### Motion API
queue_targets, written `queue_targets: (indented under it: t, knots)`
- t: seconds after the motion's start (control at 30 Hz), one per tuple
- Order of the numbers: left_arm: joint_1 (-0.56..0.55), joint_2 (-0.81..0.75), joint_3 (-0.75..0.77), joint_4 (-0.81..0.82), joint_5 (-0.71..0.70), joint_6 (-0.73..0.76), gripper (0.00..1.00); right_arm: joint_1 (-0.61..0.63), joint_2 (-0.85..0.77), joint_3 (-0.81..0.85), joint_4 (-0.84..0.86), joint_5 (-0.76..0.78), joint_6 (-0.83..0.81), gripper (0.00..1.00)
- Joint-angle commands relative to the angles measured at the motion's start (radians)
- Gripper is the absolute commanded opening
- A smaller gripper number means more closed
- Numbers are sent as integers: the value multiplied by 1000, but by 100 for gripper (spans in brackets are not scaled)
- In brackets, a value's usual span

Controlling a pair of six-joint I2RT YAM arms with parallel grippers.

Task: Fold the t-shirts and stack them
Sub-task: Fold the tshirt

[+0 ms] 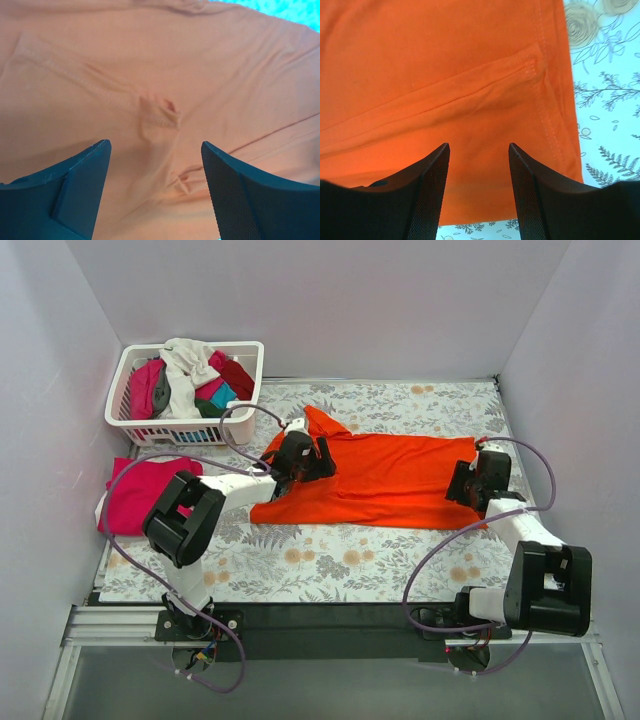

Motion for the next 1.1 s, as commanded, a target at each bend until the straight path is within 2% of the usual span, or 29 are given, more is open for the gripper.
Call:
queue_targets:
  t: [0.0,0.2,0.43,0.6,0.83,0.97,1.07]
  knots:
    - [-3,-21,-47,15,-27,-10,68,25,54,43,45,44,3,46]
    - [5,-16,-121,15,-27,-31,69,49,160,55,46,59,-1,46]
    - [34,-56,-240,9,-21,-43,70,81,209,63,-20,68,-4,46]
    - [43,-102,-317,10,-10,-51,70,150,230,58,-87,88,2,46]
    - [63,-168,-404,4,2,-54,71,158,227,103,-187,71,-13,48]
    - [90,-186,-426,6,25,-48,72,158,296,158,-308,145,-38,48]
    - [118,-206,-441,4,37,-42,72,160,341,164,-323,72,-43,48]
